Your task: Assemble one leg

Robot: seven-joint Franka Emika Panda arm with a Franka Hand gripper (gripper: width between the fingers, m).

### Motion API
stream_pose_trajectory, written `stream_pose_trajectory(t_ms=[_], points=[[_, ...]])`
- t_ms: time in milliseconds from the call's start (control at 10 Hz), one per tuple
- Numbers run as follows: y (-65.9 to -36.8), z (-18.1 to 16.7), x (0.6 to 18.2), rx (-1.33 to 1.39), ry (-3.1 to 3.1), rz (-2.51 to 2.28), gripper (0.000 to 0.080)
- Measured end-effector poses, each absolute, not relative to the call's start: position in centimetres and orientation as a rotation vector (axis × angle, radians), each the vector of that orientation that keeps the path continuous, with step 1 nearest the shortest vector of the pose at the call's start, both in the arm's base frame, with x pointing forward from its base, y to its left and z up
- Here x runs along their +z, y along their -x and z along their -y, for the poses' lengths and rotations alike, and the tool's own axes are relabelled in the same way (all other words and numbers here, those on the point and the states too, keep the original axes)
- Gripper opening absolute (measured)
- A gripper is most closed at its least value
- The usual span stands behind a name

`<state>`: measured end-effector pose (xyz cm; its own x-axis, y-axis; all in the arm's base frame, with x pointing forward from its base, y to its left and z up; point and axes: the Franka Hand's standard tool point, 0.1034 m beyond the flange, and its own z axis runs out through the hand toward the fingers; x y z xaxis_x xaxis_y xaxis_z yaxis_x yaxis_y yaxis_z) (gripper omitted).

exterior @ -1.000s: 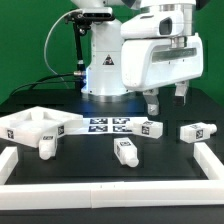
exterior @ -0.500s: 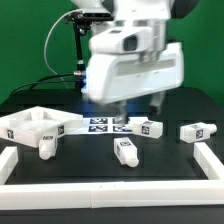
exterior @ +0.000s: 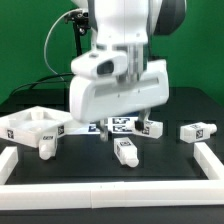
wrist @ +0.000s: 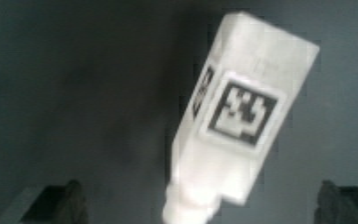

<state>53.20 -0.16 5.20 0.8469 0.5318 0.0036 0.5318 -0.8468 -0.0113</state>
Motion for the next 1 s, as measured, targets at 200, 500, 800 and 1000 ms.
stream_pose_trajectory(t_ms=[200, 500, 800, 1000], points=[[-52.2, -0.2, 2.6, 0.049, 3.014, 0.799, 0.0649], [-52.0, 0.1, 1.4, 0.042, 3.015, 0.79, 0.0538], [-51.9, 0.1, 1.3, 0.044, 3.014, 0.79, 0.0282], [-51.5, 0.2, 1.5, 0.053, 3.02, 0.763, 0.0283]])
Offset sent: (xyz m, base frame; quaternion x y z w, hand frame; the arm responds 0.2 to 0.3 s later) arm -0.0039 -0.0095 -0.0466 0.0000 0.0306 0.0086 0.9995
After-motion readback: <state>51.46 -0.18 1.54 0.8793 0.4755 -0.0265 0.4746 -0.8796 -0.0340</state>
